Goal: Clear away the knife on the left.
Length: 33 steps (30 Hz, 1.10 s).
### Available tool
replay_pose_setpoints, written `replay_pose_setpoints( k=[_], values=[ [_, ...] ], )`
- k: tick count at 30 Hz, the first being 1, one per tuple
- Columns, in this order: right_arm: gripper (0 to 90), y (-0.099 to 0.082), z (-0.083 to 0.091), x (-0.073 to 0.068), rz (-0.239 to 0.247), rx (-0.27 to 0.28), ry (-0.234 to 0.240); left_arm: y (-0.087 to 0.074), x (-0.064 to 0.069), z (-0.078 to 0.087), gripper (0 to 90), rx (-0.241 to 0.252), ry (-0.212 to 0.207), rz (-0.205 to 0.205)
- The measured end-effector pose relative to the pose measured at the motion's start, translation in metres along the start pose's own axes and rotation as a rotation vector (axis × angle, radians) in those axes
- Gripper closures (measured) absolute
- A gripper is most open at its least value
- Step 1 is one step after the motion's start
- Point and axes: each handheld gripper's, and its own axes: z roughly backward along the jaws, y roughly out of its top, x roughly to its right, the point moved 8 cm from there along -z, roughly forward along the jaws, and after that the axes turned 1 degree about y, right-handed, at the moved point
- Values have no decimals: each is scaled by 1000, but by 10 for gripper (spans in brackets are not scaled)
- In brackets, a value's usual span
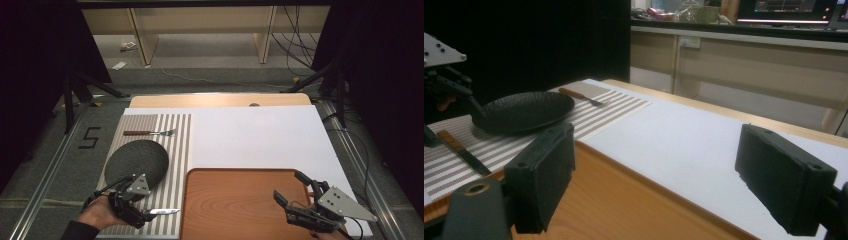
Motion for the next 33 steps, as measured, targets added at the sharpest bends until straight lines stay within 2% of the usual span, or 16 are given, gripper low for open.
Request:
replay_pose_setpoints(
  k=[2, 3, 4, 6, 8, 12, 15, 21, 23, 25, 28, 32, 33],
  values=[
    [172, 0, 0, 0, -1, -1, -1, -8, -1, -2, 159, -62, -1, -12],
    [172, 0, 0, 0, -1, -1, -1, -8, -1, -2, 159, -62, -1, -12],
    [172, 0, 0, 0, 0, -1, -1, -12, 0, -4, 159, -91, -2, -15],
    [172, 0, -1, 0, -1, 1, 0, -14, 0, -4, 159, -104, -5, -13],
    [172, 0, -1, 0, -1, 0, -1, -19, -3, -6, 165, -138, 16, -23],
    [172, 0, -1, 0, -1, 0, 0, -23, -4, -8, 183, -172, 25, -17],
    [173, 0, -1, 0, -1, 1, 0, -28, -6, -11, 199, -211, 34, -31],
    [172, 0, -1, 0, 0, 1, 0, -32, -7, -14, 299, -251, 45, -29],
    [172, 0, -1, 0, 0, 0, 0, -34, -10, -14, 333, -276, 72, -38],
    [172, 0, -1, 0, 0, 1, 0, -34, -10, -15, 351, -277, 74, -30],
    [172, 0, -1, 0, 2, 1, 2, -37, -11, -16, 395, -300, 76, -39],
    [173, 0, -1, 0, 2, 1, 2, -37, -10, -19, 488, -315, 67, -41],
    [173, 0, -1, 0, 2, 1, 2, -37, -10, -19, 488, -317, 63, -37]
  ],
)
